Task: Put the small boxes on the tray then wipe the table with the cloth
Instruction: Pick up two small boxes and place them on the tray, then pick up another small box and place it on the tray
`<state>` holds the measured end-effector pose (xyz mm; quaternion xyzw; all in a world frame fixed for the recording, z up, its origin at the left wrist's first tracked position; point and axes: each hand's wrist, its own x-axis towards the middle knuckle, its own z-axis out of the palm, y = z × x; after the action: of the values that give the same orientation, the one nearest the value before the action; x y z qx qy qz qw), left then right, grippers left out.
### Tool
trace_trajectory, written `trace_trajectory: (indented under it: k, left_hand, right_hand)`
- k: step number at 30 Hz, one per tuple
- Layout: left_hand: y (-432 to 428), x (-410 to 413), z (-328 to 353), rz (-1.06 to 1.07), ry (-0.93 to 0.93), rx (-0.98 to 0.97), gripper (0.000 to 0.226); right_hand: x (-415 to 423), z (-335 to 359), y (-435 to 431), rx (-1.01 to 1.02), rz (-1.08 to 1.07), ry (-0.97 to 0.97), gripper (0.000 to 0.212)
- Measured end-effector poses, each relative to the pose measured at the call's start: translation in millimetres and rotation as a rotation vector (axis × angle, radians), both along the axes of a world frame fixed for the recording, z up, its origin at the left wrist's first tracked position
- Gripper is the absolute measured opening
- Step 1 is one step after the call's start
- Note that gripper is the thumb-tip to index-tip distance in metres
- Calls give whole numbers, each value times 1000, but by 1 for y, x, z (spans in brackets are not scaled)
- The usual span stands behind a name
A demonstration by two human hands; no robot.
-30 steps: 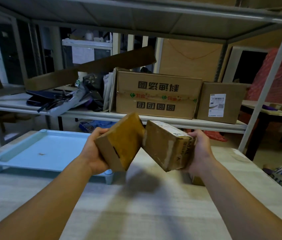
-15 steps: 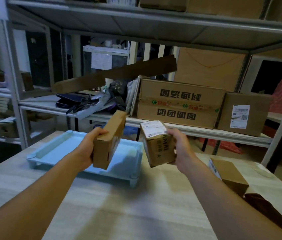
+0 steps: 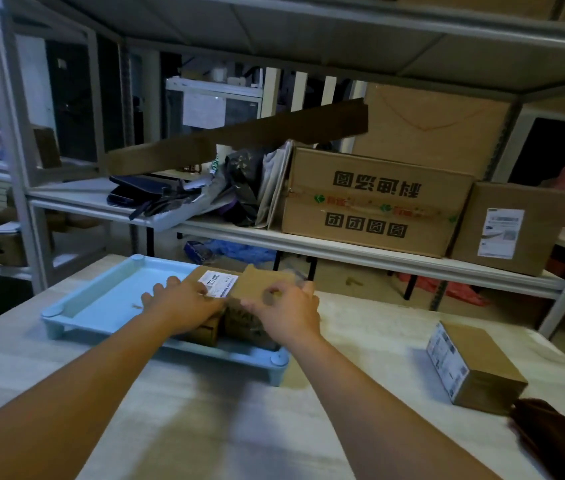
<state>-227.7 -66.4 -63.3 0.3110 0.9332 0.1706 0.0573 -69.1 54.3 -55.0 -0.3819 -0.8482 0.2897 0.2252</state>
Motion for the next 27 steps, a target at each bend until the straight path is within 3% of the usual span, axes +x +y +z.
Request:
trace_trajectory:
  k: [4,6,8,10,16,24,27]
  left_hand:
    - [0,0,-11,35,47,30,64]
    - [-3,8,-8,6,207,165,54]
    - [1,26,-1,-144,396,319,46]
    - [13,56,12,-327,459,340,50]
    - [75,156,20,-575,329,318,41]
    - [141,251,13,-664,256,236,45]
    - [156,262,5,-695,231,227,44]
  right_hand:
    - [26,-5,17,37,48,26,60]
    - [46,-5,35,32,-3,69,56]
    - [71,-4,58,42,-67,62,51]
    - [100,-1,78,39,-123,46,51]
    - [187,3,115,26,-266,-49,59]
    - [255,5,143,177,-380,-350,69]
    - [268,1,154,122,-456,-439,76]
